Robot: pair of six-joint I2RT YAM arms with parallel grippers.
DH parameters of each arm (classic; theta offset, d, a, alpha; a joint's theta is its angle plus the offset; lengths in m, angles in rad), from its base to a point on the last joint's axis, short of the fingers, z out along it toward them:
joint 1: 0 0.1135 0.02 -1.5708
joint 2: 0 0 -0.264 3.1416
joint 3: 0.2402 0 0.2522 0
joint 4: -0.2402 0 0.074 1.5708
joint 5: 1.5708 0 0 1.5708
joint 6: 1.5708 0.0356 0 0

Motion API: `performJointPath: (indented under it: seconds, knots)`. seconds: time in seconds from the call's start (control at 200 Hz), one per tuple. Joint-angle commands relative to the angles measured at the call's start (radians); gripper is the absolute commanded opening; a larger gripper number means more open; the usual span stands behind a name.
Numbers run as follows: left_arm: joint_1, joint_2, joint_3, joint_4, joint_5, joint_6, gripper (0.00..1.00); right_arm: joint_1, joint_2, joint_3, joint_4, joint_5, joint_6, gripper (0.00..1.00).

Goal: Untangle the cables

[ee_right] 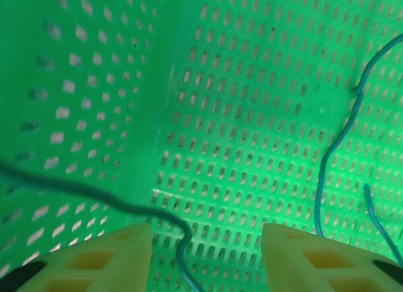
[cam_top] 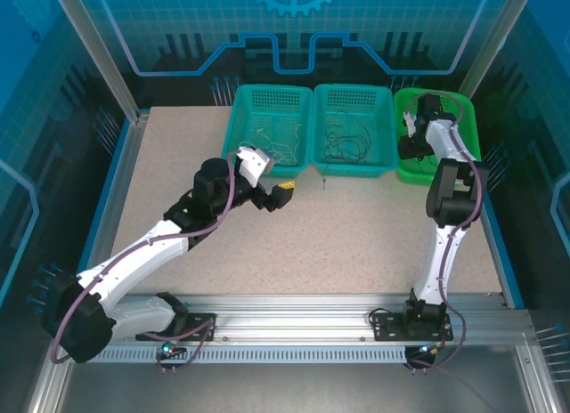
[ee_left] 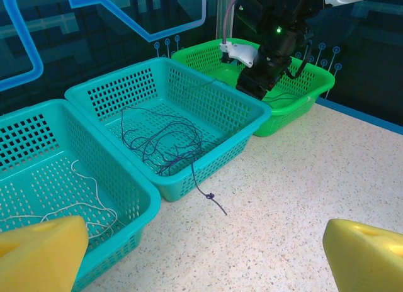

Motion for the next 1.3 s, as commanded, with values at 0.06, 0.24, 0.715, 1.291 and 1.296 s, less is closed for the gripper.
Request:
performJointPath:
  seconds: [0.06, 0.24, 0.715, 1.291, 1.296]
  knots:
    - [-0.002, 0.033, 0.077, -0.013, 0.026, 0.003, 0.97, -0.018, -0.025, 0.009, -0.005, -0.080, -0.034, 0.51]
    - [-0.002, 0.058, 0.110, -0.017, 0.027, 0.011, 0.97, -0.020, 0.025, 0.038, 0.041, -0.070, -0.011, 0.40]
    - [-0.002, 0.071, 0.105, 0.018, 0.038, -0.029, 0.97, -0.100, -0.206, -0.177, 0.233, -0.089, 0.150, 0.00]
    - [-0.001, 0.072, 0.085, 0.031, -0.015, -0.084, 0.97, -0.206, -0.113, -0.125, 0.115, -0.140, 0.395, 0.28]
    - [-0.001, 0.072, 0.086, 0.026, -0.020, -0.085, 0.97, -0.206, -0.115, -0.125, 0.115, -0.142, 0.395, 0.30]
